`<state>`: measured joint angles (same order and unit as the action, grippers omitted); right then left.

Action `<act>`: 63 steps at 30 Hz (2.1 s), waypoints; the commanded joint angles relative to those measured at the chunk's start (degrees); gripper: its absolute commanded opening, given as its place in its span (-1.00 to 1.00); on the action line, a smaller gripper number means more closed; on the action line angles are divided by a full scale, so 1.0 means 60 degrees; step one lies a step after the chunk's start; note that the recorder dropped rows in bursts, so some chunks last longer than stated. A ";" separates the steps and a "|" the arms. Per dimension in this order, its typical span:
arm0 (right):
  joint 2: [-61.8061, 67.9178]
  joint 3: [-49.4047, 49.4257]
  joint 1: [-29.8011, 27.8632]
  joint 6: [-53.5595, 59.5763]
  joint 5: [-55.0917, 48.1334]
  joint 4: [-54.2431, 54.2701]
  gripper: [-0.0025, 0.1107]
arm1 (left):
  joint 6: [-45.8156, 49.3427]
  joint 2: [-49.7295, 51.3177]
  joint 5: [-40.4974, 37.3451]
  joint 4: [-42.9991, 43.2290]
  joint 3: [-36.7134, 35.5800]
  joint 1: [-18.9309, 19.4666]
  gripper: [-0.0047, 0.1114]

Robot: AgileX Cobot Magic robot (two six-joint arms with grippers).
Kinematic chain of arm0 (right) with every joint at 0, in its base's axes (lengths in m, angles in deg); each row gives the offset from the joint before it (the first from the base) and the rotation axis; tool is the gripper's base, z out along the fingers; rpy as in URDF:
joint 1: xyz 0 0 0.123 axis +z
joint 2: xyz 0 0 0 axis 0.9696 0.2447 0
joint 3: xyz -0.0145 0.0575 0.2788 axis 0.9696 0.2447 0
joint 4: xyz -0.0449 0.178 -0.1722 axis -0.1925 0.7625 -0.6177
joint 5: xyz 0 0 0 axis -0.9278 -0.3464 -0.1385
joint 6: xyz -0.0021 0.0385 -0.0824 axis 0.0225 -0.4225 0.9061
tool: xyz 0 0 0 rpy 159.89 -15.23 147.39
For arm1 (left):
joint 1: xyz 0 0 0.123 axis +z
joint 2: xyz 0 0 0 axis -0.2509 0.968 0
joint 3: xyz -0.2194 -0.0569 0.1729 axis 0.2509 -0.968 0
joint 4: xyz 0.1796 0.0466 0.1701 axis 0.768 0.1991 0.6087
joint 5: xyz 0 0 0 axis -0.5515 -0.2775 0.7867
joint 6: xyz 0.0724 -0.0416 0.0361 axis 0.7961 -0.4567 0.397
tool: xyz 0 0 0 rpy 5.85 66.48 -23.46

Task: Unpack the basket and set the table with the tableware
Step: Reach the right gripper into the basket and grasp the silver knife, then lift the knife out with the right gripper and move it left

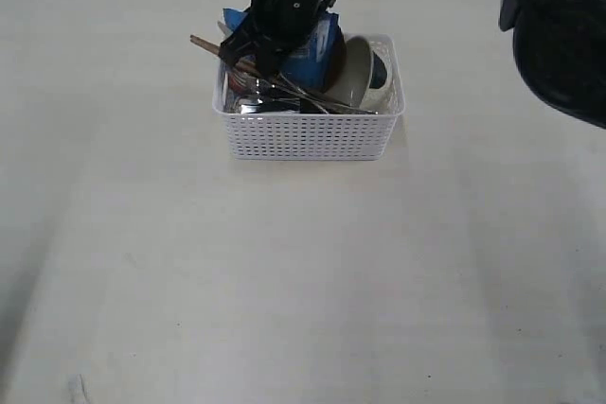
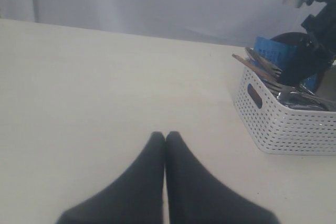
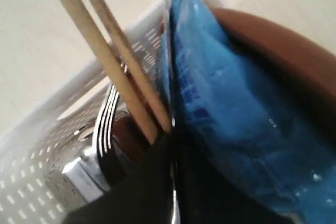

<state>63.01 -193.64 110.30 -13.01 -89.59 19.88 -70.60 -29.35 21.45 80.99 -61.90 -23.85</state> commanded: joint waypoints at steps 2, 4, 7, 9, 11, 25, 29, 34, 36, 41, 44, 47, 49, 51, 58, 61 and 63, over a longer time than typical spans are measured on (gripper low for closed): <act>-0.0270 -0.0055 -0.0058 0.0024 0.0086 -0.0073 -0.96 | 0.0005 -0.0034 0.0089 -0.0040 -0.0027 0.0009 -0.92; -0.0463 -0.0055 -0.0058 0.0024 0.0052 -0.0073 -0.96 | 0.0005 -0.0034 0.0089 -0.0040 -0.0027 0.0009 -0.92; -0.0792 -0.0055 -0.0058 0.0024 0.0017 -0.0073 -0.96 | 0.0005 -0.0034 0.0089 -0.0040 -0.0027 0.0009 -0.92; -0.0997 -0.0055 -0.0058 0.0024 -0.0002 -0.0073 -0.96 | 0.0005 -0.0034 0.0089 -0.0040 -0.0027 0.0009 -0.92; -0.1177 -0.0055 -0.0058 0.0024 -0.0002 -0.0073 -0.96 | 0.0005 -0.0034 0.0089 -0.0040 -0.0027 0.0009 -0.92; -0.2677 -0.0394 -0.0034 0.0042 -0.0752 0.1393 -0.96 | 0.0005 -0.0034 0.0089 -0.0040 -0.0027 0.0009 -0.92; -0.3088 -0.0394 -0.0034 0.0042 -0.0803 0.2041 -0.96 | 0.0005 -0.0034 0.0089 -0.0040 -0.0027 0.0009 -0.92; -0.3102 -0.0147 0.0003 -0.0150 -0.1269 0.3926 -0.96 | 0.0005 -0.0034 0.0089 -0.0040 -0.0027 0.0009 -0.92; -0.3039 0.0274 0.0104 -0.0150 -0.1221 0.4682 -0.96 | 0.0005 -0.0034 0.0089 -0.0040 -0.0027 0.0009 -0.92; -0.2569 0.1669 0.0650 -0.0217 -0.0439 0.5766 -0.96 | 0.0005 -0.0034 0.0089 -0.0040 -0.0027 0.0009 -0.92; -0.2187 0.2293 0.0864 -0.0226 0.0163 0.6694 -0.96 | 0.0005 -0.0034 0.0089 -0.0040 -0.0027 0.0009 -0.92; -0.1797 0.2833 0.1048 0.0143 0.0533 0.8105 -0.96 | 0.0005 -0.0034 0.0089 -0.0040 -0.0027 0.0009 -0.92; -0.1491 0.3031 0.1251 0.0282 0.0585 0.8709 -0.96 | 0.0005 -0.0034 0.0089 -0.0040 -0.0027 0.0009 -0.92; -0.1186 0.3102 0.1493 0.0283 0.0831 0.8739 -0.96 | 0.0005 -0.0034 0.0089 -0.0040 -0.0027 0.0009 -0.92; -0.0352 0.3102 0.1730 -0.0062 0.1667 0.8777 -0.96 | 0.0005 -0.0034 0.0089 -0.0040 -0.0027 0.0009 -0.92; -0.0061 0.3102 0.1730 -0.0404 0.1701 0.8573 -0.96 | 0.0005 -0.0034 0.0089 -0.0040 -0.0027 0.0009 -0.92; 0.0084 0.3102 0.1730 -0.0636 0.1804 0.8347 -0.96 | 0.0005 -0.0034 0.0089 -0.0040 -0.0027 0.0009 -0.92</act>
<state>62.75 -175.16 120.92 -14.99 -79.57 71.17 -70.60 -29.35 21.45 80.99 -61.90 -23.85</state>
